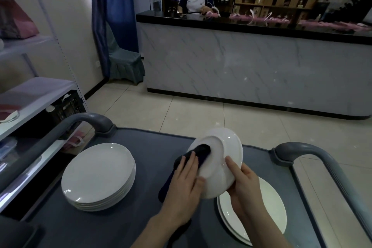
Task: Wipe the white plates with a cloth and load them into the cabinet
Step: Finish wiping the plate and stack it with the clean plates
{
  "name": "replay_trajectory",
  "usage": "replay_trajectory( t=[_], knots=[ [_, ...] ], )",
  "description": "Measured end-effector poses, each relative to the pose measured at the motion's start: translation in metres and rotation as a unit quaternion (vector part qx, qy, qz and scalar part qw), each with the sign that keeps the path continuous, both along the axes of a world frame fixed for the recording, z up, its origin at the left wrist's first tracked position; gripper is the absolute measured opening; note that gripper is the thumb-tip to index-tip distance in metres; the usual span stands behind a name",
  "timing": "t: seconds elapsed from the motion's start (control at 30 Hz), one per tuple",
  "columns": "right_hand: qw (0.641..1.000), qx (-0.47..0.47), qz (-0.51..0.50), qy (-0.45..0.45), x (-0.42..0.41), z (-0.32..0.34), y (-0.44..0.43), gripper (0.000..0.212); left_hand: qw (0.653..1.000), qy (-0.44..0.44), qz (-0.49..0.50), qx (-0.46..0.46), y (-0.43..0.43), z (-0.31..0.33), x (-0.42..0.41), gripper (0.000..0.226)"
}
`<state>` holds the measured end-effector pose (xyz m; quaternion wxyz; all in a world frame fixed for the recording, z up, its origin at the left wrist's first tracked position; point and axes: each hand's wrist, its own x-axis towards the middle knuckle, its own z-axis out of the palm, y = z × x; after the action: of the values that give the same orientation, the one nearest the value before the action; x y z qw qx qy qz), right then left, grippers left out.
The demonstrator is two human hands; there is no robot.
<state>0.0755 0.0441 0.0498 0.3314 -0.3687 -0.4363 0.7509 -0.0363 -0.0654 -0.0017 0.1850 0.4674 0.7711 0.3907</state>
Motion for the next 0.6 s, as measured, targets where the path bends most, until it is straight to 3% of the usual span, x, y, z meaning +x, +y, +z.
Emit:
replay_trajectory(
  t=[0.13, 0.23, 0.37, 0.5, 0.6],
  knots=[
    [1.0, -0.018, -0.015, 0.006, -0.006, -0.003, -0.004, 0.018, 0.999, 0.028, -0.043, 0.012, -0.004, -0.001, 0.027, 0.055],
    [1.0, -0.02, -0.004, 0.014, -0.008, -0.007, -0.012, 0.017, 0.999, 0.04, -0.033, -0.015, 0.007, -0.004, 0.016, 0.063],
    [0.999, 0.02, 0.022, -0.021, -0.007, -0.007, -0.023, 0.012, 0.997, -0.026, -0.002, -0.067, 0.018, -0.012, -0.021, 0.065],
    [0.974, 0.203, 0.043, -0.094, -0.003, 0.001, -0.021, 0.017, 0.979, -0.198, 0.009, -0.053, 0.003, -0.017, -0.052, 0.053],
    [0.903, 0.39, 0.094, -0.153, -0.008, 0.008, -0.021, 0.012, 0.961, -0.244, 0.113, -0.059, -0.004, -0.009, -0.068, 0.049]
  ],
)
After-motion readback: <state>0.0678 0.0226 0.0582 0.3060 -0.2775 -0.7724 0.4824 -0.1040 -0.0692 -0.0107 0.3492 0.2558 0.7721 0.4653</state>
